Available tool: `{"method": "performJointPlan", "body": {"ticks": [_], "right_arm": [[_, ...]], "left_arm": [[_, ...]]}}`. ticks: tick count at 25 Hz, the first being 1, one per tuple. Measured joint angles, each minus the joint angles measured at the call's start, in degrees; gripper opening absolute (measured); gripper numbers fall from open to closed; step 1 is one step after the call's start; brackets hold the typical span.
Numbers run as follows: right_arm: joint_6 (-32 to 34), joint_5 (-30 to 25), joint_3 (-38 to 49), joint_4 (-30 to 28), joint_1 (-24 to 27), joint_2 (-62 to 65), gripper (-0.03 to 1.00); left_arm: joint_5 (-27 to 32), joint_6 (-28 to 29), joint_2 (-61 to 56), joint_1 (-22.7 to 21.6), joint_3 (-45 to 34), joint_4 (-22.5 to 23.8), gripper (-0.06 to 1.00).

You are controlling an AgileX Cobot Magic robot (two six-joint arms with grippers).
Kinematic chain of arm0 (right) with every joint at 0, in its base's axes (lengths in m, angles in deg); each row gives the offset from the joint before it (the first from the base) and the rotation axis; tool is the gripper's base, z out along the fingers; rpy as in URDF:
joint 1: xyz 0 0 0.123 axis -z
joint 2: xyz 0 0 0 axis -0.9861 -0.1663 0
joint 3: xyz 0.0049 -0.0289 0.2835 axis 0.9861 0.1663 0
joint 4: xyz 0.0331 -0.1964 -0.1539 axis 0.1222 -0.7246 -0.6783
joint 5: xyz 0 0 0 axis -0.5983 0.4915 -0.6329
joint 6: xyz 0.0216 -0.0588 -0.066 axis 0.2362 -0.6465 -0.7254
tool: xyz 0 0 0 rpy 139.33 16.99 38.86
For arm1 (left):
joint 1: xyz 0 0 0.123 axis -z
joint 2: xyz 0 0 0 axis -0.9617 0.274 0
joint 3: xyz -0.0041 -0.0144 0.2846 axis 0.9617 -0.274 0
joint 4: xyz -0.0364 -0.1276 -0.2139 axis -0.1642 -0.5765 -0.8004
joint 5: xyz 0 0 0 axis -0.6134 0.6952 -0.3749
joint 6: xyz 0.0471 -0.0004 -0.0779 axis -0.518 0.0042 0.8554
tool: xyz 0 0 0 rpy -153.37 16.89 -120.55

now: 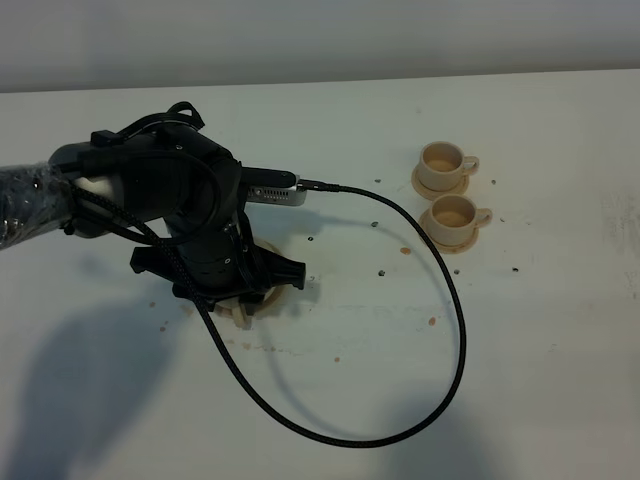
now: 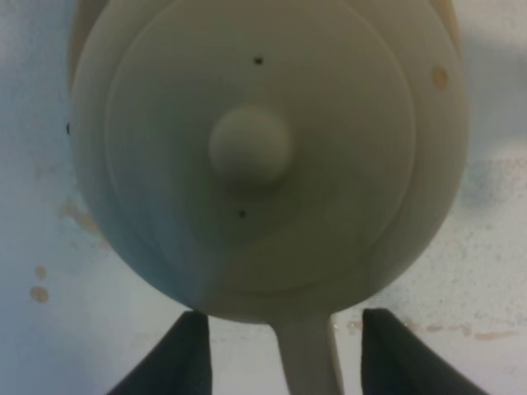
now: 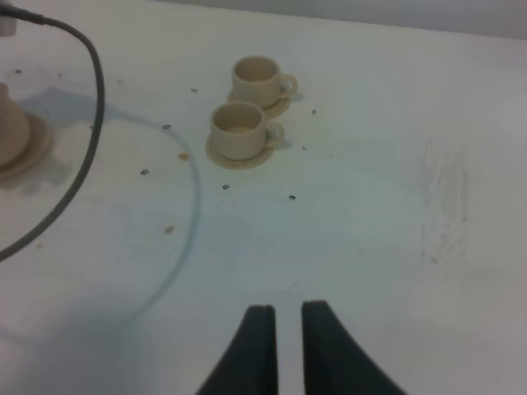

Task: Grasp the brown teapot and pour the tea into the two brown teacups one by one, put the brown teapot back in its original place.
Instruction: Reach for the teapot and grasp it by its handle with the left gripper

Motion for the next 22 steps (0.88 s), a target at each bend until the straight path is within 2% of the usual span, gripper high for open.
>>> {"method": "performJointPlan", "body": {"ticks": [11, 22], "right_arm": [[0.0, 0.0, 0.0, 0.0, 0.0, 0.0, 0.09], [0.0, 0.0, 0.0, 0.0, 0.0, 0.0, 0.09]], "left_arm": [[0.01, -0.5, 0.0, 0.0, 0.0, 0.26, 0.08], [0.01, -1.96, 0.0, 0.0, 0.0, 0.25, 0.08]]}}
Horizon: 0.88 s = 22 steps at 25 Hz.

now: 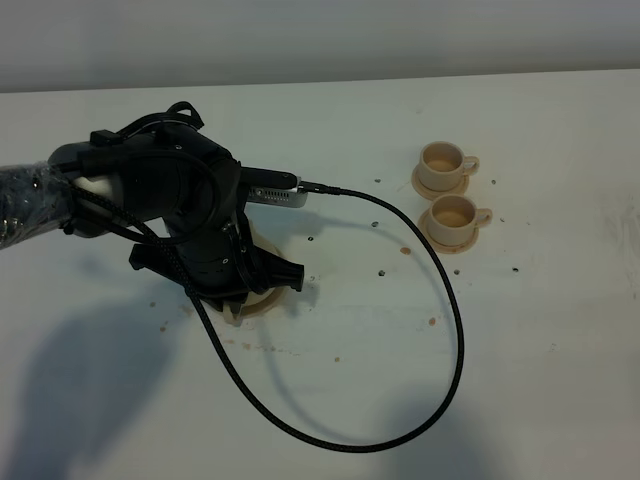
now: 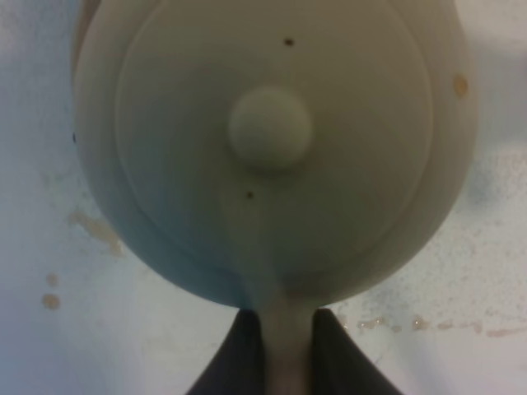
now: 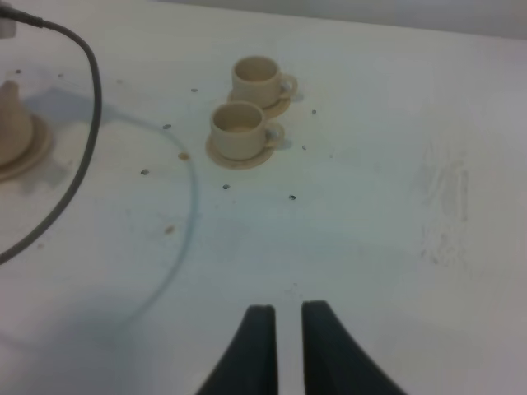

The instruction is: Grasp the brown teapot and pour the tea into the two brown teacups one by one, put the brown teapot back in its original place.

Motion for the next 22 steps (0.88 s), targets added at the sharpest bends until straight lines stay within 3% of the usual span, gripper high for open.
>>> {"method": "performJointPlan", "body": {"ticks": [22], "right_arm": [[0.0, 0.0, 0.0, 0.0, 0.0, 0.0, 0.09]], "left_arm": [[1.0, -0.82, -5.33, -0.55, -0.05, 1.02, 0.08]]}}
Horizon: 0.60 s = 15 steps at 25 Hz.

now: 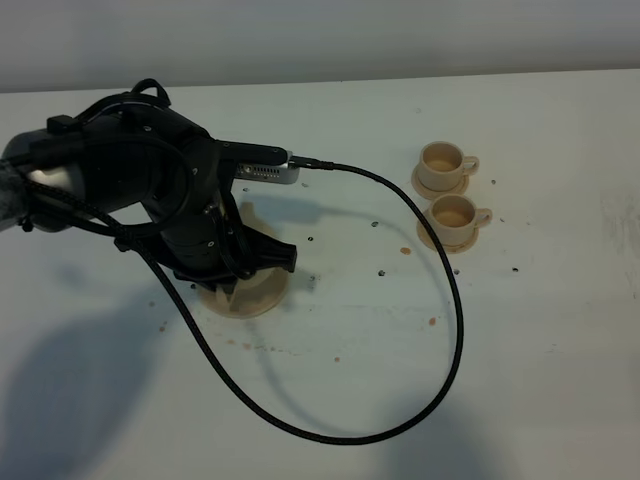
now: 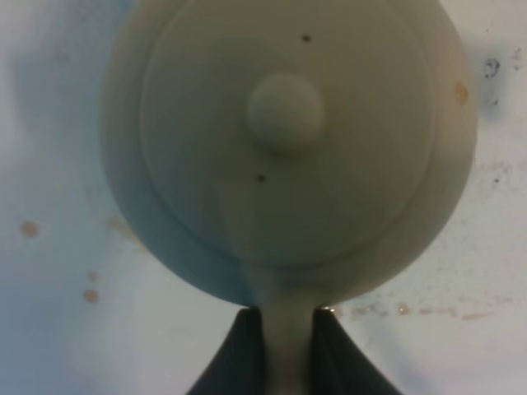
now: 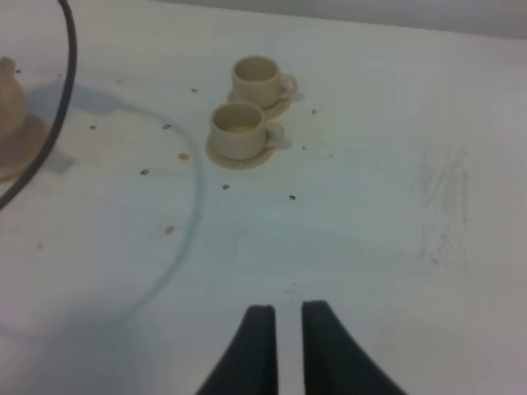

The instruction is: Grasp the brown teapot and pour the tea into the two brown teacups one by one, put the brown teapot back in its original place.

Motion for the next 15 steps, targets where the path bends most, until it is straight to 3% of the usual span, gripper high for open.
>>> {"method": "performJointPlan", "body": {"ticks": [4, 7, 9, 12, 15], "right_arm": [[0.0, 0.0, 0.0, 0.0, 0.0, 0.0, 0.09], [0.0, 0.0, 0.0, 0.05, 0.0, 0.0, 0.09], [0.0, 0.0, 0.0, 0.02, 0.0, 0.0, 0.09], [0.0, 0.0, 0.0, 0.02, 0.0, 0.0, 0.09], [0.0, 0.0, 0.0, 0.02, 0.0, 0.0, 0.09]], "left_arm": [[0.89, -2.81, -1.19, -0.04, 0.0, 2.55, 0.08], [1.78, -8.54, -2.45, -0.07, 0.0, 5.5, 0.08], [3.09, -14.56, -3.02, -0.07, 0.57, 7.55, 0.08], [6.77, -29.14, -3.15, -0.18, 3.43, 8.53, 0.08], [9.61, -44.73, -3.35, -1.01, 6.56, 5.7, 0.08]]}}
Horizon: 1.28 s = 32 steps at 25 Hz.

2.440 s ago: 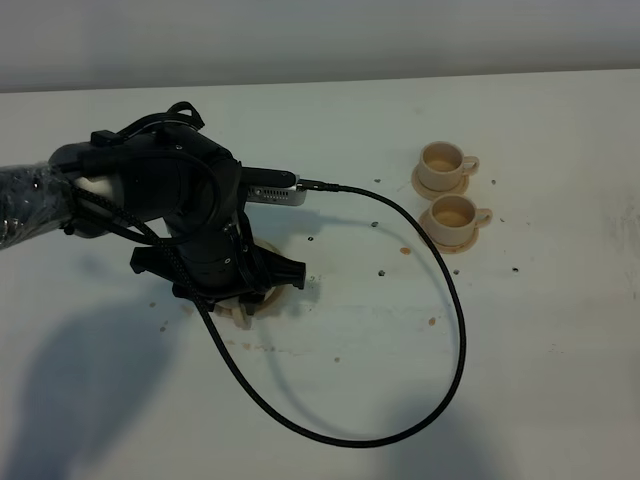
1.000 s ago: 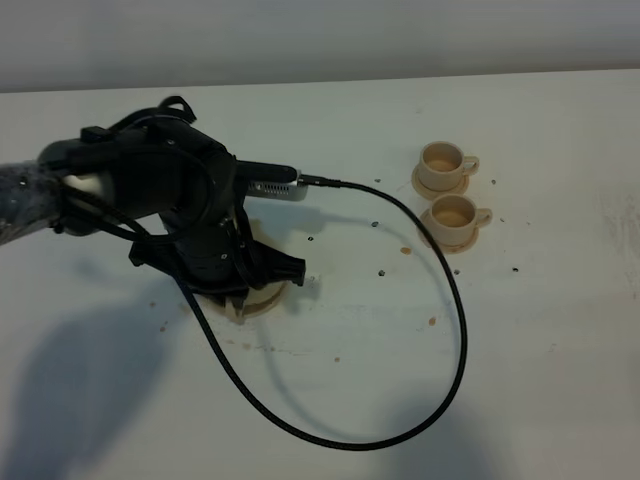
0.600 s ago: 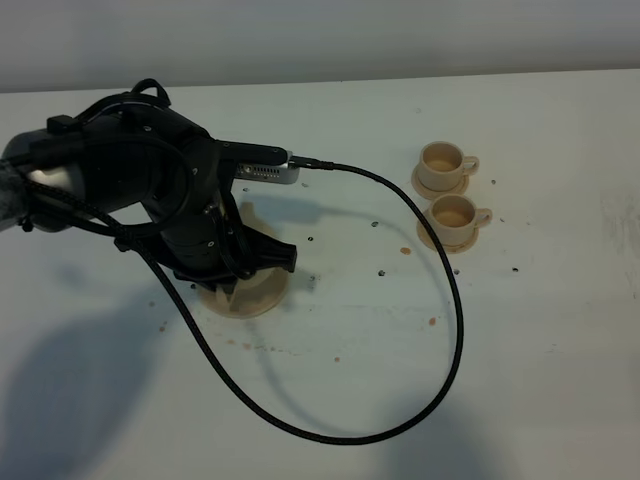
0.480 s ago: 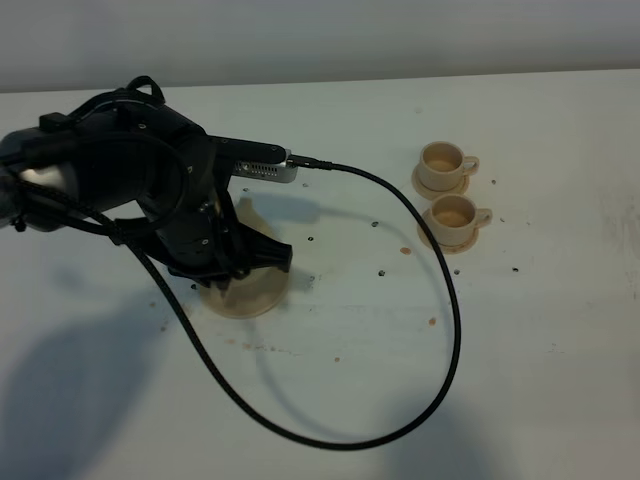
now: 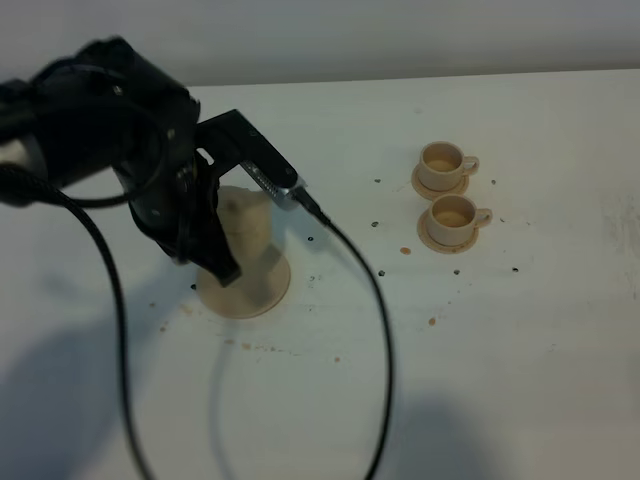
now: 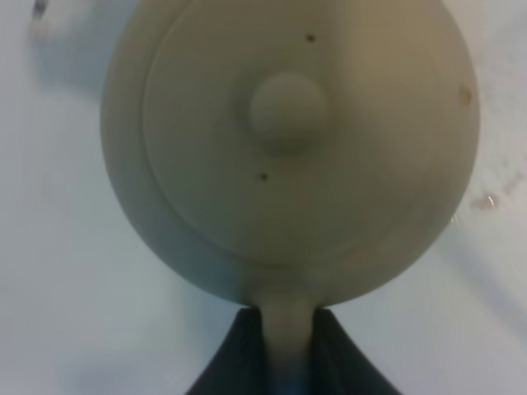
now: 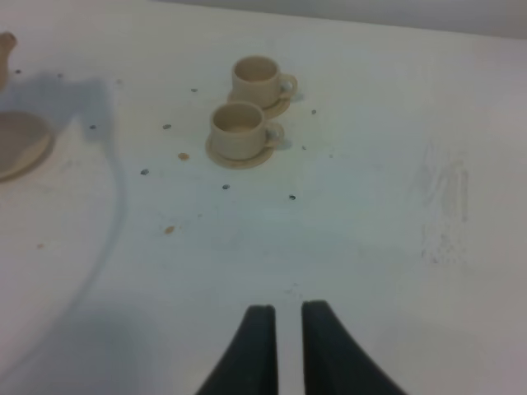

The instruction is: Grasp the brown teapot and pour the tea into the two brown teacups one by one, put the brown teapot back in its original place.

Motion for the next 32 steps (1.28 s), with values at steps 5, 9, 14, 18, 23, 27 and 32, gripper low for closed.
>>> {"method": "performJointPlan", "body": {"ticks": [5, 9, 14, 18, 23, 27, 32], "right_arm": [[0.0, 0.0, 0.0, 0.0, 0.0, 0.0, 0.09], [0.0, 0.0, 0.0, 0.0, 0.0, 0.0, 0.09], [0.0, 0.0, 0.0, 0.0, 0.0, 0.0, 0.09], [0.0, 0.0, 0.0, 0.0, 0.0, 0.0, 0.09], [0.0, 0.0, 0.0, 0.0, 0.0, 0.0, 0.09], [0.0, 0.0, 0.0, 0.0, 0.0, 0.0, 0.09], [0.0, 0.0, 0.0, 0.0, 0.0, 0.0, 0.09]], "left_arm": [[1.88, -21.18, -0.11, -3.29, 2.03, -11.55, 0.08], [2.48, -29.28, -0.11, -4.53, 2.03, -15.05, 0.08], [1.77, -30.43, -0.16, -4.71, 2.03, -14.45, 0.08], [-2.05, -30.55, -0.16, -4.71, 2.03, -13.68, 0.08], [-4.81, -29.89, 2.8, -4.71, 6.2, -12.33, 0.08], [-4.31, -29.87, 9.3, -4.71, 14.84, -12.39, 0.08], [-3.1, -29.87, 17.88, -4.23, 27.68, -12.47, 0.08]]}}
